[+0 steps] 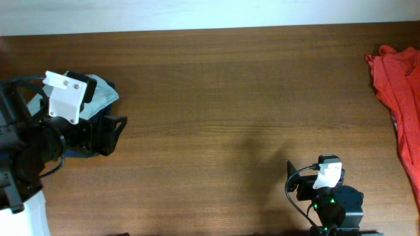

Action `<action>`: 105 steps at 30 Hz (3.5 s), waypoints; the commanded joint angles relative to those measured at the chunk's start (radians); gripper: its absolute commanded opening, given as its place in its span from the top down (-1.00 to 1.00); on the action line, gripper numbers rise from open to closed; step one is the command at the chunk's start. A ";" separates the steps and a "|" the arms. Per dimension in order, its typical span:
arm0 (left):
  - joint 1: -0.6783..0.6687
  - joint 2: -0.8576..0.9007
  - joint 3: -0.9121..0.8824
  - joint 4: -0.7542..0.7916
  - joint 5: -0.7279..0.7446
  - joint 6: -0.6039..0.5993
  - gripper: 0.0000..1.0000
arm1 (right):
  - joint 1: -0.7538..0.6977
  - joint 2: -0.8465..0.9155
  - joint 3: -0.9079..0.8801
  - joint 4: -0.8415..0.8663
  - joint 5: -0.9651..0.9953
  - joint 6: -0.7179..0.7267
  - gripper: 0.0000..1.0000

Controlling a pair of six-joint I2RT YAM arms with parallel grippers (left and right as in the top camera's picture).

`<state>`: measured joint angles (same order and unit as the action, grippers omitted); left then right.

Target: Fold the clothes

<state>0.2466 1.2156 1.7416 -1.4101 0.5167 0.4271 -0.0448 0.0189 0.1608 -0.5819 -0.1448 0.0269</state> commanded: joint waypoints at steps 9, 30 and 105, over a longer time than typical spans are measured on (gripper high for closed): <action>-0.005 0.000 0.013 0.002 0.011 0.016 -0.98 | 0.006 -0.003 -0.007 0.003 -0.016 0.010 -0.97; -0.105 -0.127 -0.260 0.260 -0.169 0.017 -0.98 | 0.006 0.002 -0.006 -0.005 -0.012 0.010 -0.97; -0.170 -1.210 -1.677 1.219 -0.105 0.015 -0.99 | 0.032 0.002 -0.006 -0.005 -0.009 0.010 -0.97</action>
<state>0.0803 0.0154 0.0753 -0.1959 0.4141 0.4309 -0.0376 0.0235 0.1608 -0.5854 -0.1509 0.0273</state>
